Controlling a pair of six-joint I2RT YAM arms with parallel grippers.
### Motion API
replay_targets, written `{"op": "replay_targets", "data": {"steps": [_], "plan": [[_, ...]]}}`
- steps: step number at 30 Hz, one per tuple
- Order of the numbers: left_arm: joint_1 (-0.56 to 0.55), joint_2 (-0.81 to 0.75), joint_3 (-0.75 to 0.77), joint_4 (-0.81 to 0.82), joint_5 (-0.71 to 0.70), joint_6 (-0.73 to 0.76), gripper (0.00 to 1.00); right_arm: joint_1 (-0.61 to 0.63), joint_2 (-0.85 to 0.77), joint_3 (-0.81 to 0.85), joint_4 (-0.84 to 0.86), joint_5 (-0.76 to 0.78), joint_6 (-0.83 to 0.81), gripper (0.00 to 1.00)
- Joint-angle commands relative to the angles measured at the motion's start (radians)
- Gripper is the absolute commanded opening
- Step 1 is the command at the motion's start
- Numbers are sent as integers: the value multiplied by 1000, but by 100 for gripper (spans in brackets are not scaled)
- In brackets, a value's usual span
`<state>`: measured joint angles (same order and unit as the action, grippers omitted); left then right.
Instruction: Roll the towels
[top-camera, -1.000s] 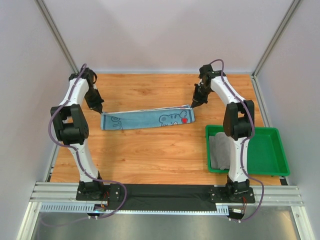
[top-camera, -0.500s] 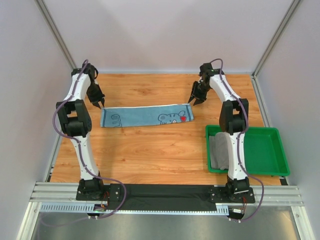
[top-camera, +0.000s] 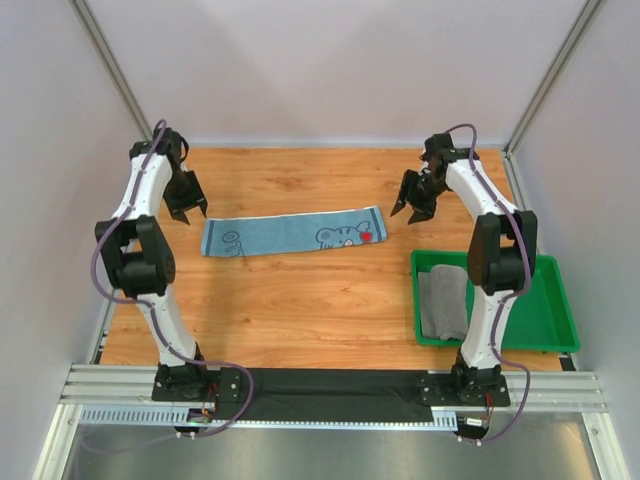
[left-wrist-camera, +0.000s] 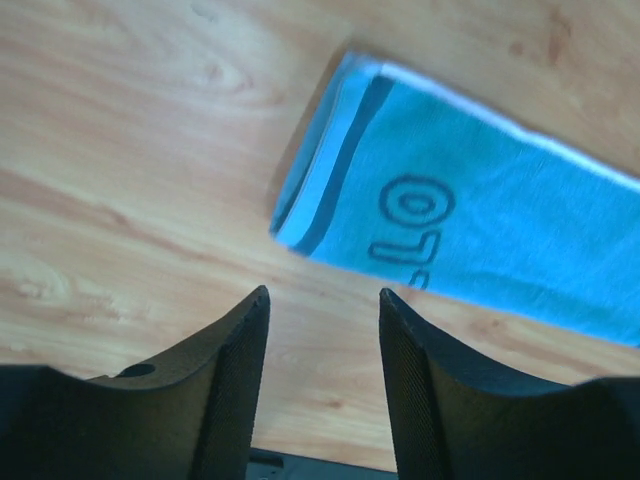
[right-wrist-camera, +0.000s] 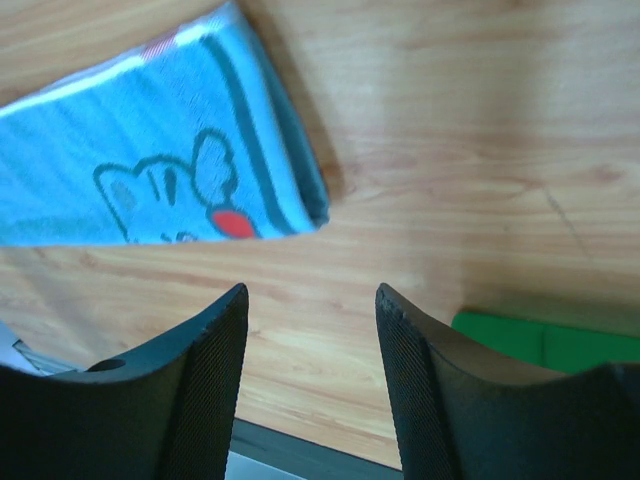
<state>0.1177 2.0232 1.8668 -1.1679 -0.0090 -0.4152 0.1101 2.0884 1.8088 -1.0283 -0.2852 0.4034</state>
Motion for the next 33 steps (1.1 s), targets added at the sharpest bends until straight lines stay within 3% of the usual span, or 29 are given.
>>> {"op": "replay_targets", "data": {"steps": [1, 8, 13, 30, 33], "plan": [[2, -236, -188, 52, 33, 30, 54, 7, -122, -135, 129, -120, 9, 55], [-1, -474, -518, 158, 12, 58, 49, 28, -119, -247, 185, -184, 18, 57], [-7, -497, -633, 229, 10, 62, 47, 49, -68, -236, 197, -164, 28, 72], [-12, -500, -644, 254, 27, 67, 47, 62, 79, -203, 260, -114, 86, 70], [-10, -501, -646, 254, 24, 70, 47, 62, 94, -192, 255, -109, 87, 62]]}}
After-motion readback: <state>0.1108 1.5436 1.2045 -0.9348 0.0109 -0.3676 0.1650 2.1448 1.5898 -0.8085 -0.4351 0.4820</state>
